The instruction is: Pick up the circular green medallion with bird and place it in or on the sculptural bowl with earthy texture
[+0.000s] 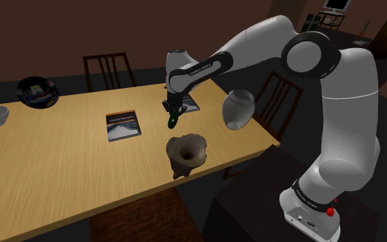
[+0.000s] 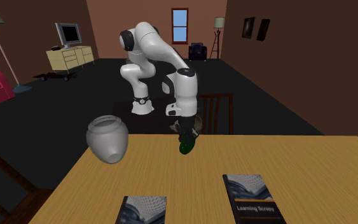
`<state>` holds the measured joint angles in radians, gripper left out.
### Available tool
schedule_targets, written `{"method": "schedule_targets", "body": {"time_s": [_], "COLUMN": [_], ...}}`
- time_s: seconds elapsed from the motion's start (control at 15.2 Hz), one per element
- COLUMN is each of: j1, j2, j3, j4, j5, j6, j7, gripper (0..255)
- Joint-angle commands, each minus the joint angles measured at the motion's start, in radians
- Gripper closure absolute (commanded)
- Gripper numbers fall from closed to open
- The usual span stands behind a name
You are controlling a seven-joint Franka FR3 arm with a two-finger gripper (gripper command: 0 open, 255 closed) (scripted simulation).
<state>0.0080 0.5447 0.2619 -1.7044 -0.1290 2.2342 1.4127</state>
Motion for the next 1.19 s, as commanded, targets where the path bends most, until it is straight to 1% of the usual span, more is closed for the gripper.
{"method": "schedule_targets", "body": {"time_s": [0.0,1.12], "j1": [-0.002,-0.012], "j2": [-0.015,-0.115], "j3": [0.003,0.021], "j4": [0.005,0.09], "j5": [0.004,0.036], "j6": [-0.019,-0.202], "j7": [-0.002,-0.018], "gripper": [255,255]}}
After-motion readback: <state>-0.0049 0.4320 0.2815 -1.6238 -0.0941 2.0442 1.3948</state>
